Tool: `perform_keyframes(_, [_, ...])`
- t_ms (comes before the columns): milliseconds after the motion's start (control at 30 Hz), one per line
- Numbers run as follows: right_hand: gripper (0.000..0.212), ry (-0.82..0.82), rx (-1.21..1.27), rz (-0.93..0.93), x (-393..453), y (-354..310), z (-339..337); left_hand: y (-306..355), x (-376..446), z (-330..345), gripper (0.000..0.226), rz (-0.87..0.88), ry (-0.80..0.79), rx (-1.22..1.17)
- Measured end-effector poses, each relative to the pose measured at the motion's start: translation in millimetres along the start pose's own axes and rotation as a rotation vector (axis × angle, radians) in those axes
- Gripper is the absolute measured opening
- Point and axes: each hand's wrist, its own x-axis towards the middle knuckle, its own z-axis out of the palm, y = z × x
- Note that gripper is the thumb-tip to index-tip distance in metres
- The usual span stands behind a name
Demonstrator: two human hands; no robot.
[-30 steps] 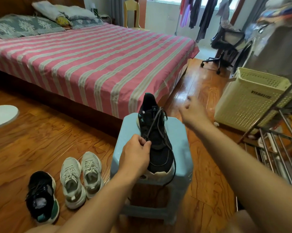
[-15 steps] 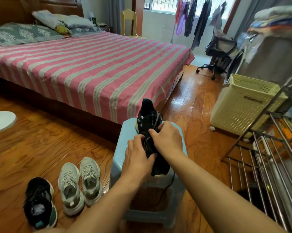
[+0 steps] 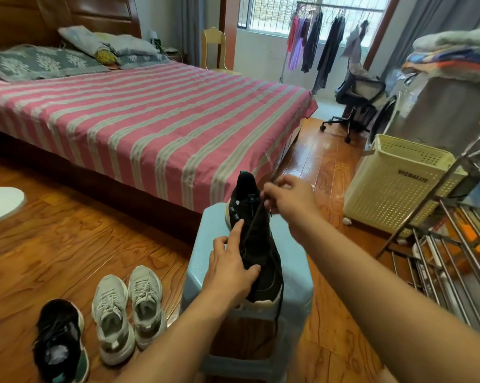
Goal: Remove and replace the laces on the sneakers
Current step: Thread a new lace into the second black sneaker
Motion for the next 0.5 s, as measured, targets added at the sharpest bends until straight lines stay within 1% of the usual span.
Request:
perform_keyframes(67, [0.012, -0.032, 0.097, -0.08, 17, -38, -3, 1, 2, -1, 0.102, -0.007, -0.012, -0.02])
perform_keyframes(167, [0.013, 0.031, 0.419, -0.228, 65, -103, -10, 5, 2, -3, 0.101, -0.004, -0.001, -0.026])
perform_keyframes(200, [0.009, 0.046, 0.511, -0.24, 81, -119, -12, 7, 2, -3, 0.1, -0.013, 0.006, -0.026])
perform_keyframes(233, [0.005, 0.026, 0.54, -0.221, 94, -126, -13, 7, 0, -2, 0.097, -0.029, 0.02, -0.031])
perform_keyframes(267, [0.004, -0.013, 0.503, -0.158, 101, -126, -12, 8, -2, -2, 0.09, -0.061, 0.039, -0.04])
perform_keyframes(300, [0.017, -0.065, 0.377, -0.045, 104, -115, -9, 7, -4, -1, 0.081, -0.098, 0.058, -0.052])
perform_keyframes(333, [0.034, -0.132, 0.168, 0.08, 104, -95, -7, 6, -6, 1, 0.068, -0.143, 0.06, -0.061])
perform_keyframes(367, [0.044, -0.177, -0.076, 0.153, 99, -71, -4, 4, -8, 2, 0.056, -0.183, 0.052, -0.069])
perform_keyframes(400, [0.043, -0.174, -0.313, 0.139, 92, -46, -2, 2, -9, 3, 0.047, -0.228, 0.038, -0.082])
perform_keyframes(433, [0.032, -0.142, -0.494, 0.054, 83, -20, -1, 0, -10, 3, 0.041, -0.265, 0.029, -0.109])
perform_keyframes(467, [0.022, -0.103, -0.611, -0.025, 68, 2, -2, -1, -12, 3, 0.037, -0.296, 0.025, -0.144])
perform_keyframes(500, [0.021, -0.085, -0.666, -0.057, 51, 20, -5, -3, -14, 1, 0.035, -0.315, 0.029, -0.181])
